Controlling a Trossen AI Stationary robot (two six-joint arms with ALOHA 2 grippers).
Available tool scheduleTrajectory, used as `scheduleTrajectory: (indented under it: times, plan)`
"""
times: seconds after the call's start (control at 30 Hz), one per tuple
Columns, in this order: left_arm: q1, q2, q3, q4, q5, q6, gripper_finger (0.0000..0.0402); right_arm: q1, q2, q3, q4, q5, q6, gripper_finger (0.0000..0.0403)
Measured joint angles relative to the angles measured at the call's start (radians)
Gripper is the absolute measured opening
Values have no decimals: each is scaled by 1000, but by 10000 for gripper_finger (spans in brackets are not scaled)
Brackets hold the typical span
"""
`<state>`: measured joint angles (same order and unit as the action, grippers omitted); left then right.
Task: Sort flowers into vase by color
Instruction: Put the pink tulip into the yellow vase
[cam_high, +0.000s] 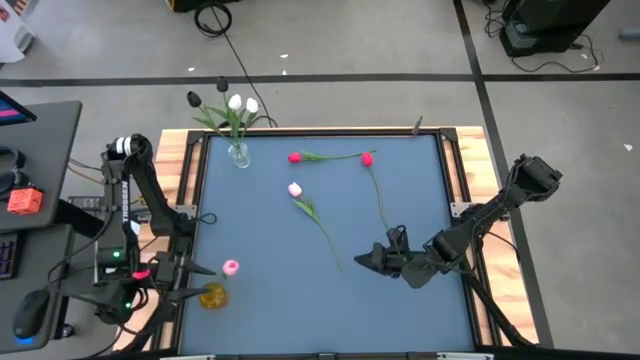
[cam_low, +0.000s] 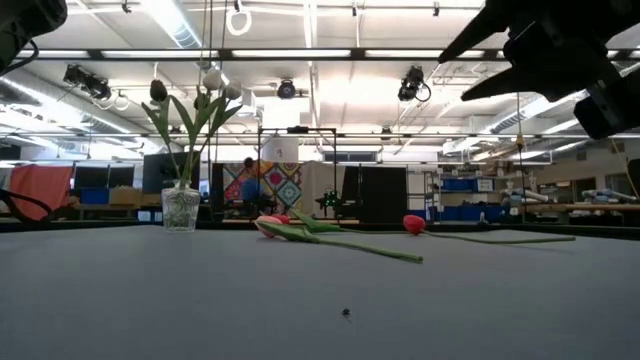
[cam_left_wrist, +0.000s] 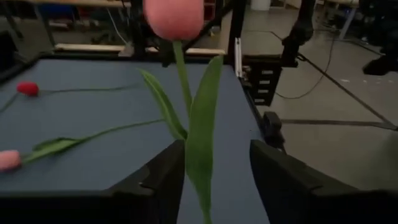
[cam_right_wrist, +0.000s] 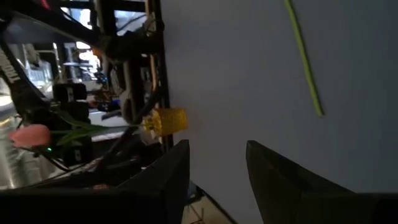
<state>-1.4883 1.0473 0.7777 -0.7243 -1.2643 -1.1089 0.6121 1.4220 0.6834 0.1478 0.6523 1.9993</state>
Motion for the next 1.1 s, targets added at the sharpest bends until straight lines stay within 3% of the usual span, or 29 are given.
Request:
scheduleTrajectory:
  times: [0.2,0.27,0.4,0.6,0.93,1.1]
  plan:
    - [0,-21,44,-19,53,13,189,-6,0,0,-15,-4,-20,166]
    - [0,-33,69,-48,56,29,187,-27,22,4,-7,-70,-91,166]
    - [3,-72,135,-168,55,15,186,-68,127,41,-28,-244,-205,166]
    - [69,-127,202,-207,56,-6,185,-116,294,153,-27,-246,-347,166]
    - [330,-153,358,-205,125,202,185,-231,441,377,-212,-318,-783,167]
    - [507,-153,410,-192,243,312,185,-305,428,425,-325,-315,-827,167]
